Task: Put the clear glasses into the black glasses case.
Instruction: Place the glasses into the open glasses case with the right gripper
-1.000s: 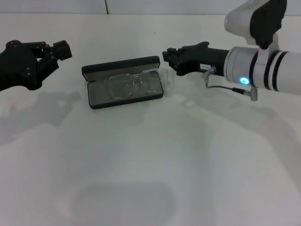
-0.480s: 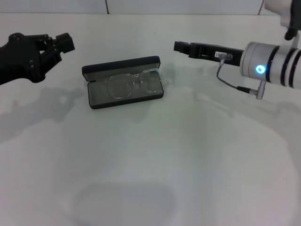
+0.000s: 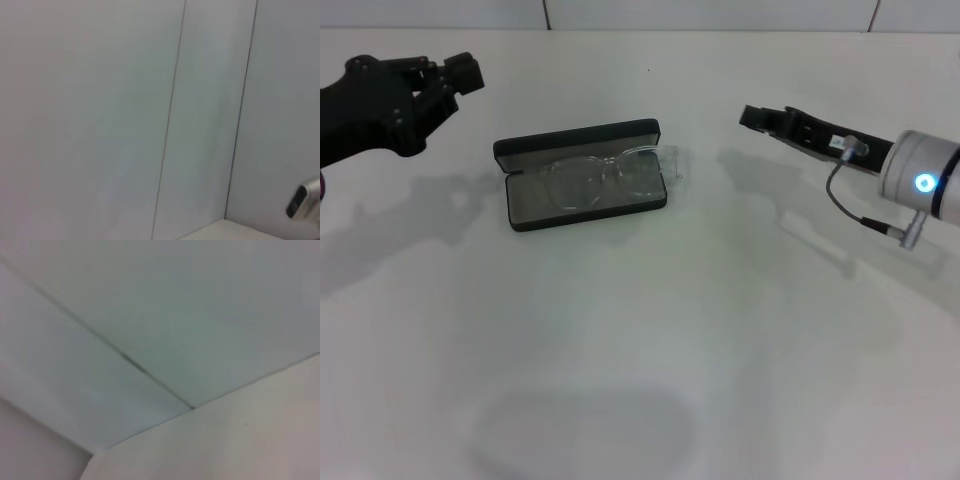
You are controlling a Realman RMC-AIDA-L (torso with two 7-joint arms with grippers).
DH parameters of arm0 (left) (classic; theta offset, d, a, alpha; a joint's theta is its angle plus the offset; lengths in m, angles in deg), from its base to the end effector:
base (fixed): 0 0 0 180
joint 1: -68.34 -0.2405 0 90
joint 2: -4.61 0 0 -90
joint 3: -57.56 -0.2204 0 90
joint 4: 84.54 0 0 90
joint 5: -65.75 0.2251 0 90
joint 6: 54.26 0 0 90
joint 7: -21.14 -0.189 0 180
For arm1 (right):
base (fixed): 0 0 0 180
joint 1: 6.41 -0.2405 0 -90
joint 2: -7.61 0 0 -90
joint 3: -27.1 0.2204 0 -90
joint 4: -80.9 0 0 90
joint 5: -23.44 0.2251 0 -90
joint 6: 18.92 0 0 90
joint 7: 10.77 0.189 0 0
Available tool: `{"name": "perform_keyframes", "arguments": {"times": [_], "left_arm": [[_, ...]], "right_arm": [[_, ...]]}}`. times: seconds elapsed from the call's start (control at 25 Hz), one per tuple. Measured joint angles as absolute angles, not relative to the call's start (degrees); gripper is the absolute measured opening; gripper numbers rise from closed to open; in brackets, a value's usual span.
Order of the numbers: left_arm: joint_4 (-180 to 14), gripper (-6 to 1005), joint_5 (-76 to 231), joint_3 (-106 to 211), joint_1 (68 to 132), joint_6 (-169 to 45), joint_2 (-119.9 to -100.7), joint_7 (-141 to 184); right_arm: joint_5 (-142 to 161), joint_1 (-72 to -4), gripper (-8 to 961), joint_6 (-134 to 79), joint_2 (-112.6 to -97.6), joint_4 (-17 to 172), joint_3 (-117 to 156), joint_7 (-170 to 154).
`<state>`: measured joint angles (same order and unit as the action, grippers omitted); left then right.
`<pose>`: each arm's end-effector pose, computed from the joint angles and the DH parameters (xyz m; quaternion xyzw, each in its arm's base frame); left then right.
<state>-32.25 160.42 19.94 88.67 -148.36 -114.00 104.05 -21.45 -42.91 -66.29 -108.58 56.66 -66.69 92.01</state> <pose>-0.2175 0.3421 0.0764 -0.8803 -0.1825 -0.3607 0.2483 0.1863 0.4212 -0.0828 -0.7482 0.5330 0.3525 0.1786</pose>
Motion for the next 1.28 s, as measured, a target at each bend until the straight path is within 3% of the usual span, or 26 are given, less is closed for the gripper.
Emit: {"name": "perform_keyframes", "arguments": {"times": [1.28], "left_arm": [[-35.23,58,156.05,21.17,90.4,-148.69,-112.01,104.02]], "right_arm": [[-20.11,-59.23,89,-45.25,-108.57,59.41,-94.06,101.06]]}}
